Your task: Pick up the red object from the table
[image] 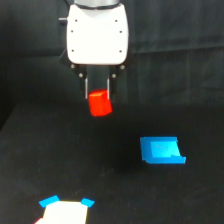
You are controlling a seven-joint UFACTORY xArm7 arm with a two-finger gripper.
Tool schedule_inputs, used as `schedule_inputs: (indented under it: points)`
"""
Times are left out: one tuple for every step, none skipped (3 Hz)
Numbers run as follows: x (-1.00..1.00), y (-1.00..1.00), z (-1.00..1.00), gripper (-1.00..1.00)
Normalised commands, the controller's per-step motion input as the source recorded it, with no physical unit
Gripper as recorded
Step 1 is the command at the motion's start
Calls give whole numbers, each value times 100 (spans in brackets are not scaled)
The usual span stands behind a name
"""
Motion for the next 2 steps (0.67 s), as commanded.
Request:
schedule_inputs:
  points:
    - [100, -16, 83, -100]
    - [100, -36, 63, -100]
